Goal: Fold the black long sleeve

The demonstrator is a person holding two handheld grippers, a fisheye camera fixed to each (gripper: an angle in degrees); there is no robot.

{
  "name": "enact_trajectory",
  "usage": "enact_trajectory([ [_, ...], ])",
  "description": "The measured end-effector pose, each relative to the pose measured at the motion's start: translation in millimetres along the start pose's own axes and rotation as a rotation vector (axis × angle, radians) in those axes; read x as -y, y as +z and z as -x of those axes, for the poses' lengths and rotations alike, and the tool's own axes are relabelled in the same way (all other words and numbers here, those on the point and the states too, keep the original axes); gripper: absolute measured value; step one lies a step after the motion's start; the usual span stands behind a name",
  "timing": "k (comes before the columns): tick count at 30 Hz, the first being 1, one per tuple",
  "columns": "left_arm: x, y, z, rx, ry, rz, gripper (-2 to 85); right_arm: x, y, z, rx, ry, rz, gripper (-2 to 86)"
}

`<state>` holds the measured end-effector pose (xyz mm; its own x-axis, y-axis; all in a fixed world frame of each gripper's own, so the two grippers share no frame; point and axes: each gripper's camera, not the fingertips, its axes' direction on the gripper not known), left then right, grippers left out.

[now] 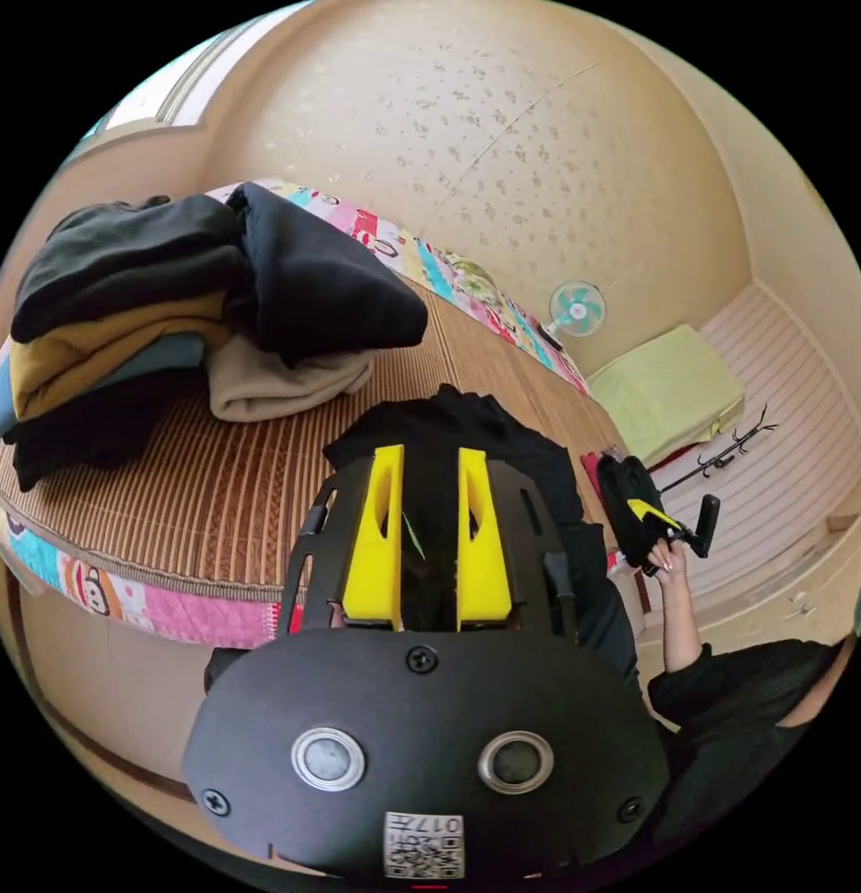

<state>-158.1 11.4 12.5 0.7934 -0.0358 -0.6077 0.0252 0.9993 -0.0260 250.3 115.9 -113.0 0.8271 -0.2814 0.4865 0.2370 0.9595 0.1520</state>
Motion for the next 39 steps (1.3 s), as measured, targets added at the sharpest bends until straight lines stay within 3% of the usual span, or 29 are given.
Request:
enact_trajectory([
  [5, 64, 103, 17, 0.330, -0.059, 0.224, 10.5, 114, 84, -19, -0.074, 0.042, 0.076, 8.8],
  [9, 37, 103, 15, 0.245, -0.036, 0.185, 7.1, 143, 142, -34, -0.141, 0.016, 0.172, 9.1],
  [11, 11, 81, 16, 0.196, -0.032, 0.195, 5.4, 129, 182, -43, -0.196, 0.022, 0.325, 8.8],
  [13, -10, 62, 19, 0.155, -0.029, 0.209, 5.2, 104, 173, -39, -0.164, 0.047, 0.201, 8.4],
  [19, -55, -3, 32, 0.059, -0.047, 0.188, 6.6, 55, 137, 0, -0.198, 0.041, 0.295, 7.7],
  [24, -36, -22, 26, -0.032, 0.026, 0.132, 11.9, 62, 101, 2, -0.197, 0.052, 0.095, 9.2],
  [28, -30, 6, 14, 0.208, 0.070, 0.247, 11.2, 74, 151, -23, -0.360, 0.057, 0.315, 12.5],
  [30, -33, 1, 2, 0.250, 0.094, 0.297, 9.0, 71, 152, -22, -0.357, 0.054, 0.287, 13.1],
  [34, -58, -15, -26, 0.316, 0.171, 0.398, 3.9, 62, 146, -7, -0.293, 0.090, 0.424, 7.0],
  [36, -73, -19, -31, 0.308, 0.192, 0.479, 2.2, 53, 140, 6, -0.352, 0.082, 0.487, 4.8],
  [39, -97, -81, -23, 0.096, 0.146, 0.310, 0.4, 35, 98, 36, -0.473, 0.083, 0.380, 3.4],
])
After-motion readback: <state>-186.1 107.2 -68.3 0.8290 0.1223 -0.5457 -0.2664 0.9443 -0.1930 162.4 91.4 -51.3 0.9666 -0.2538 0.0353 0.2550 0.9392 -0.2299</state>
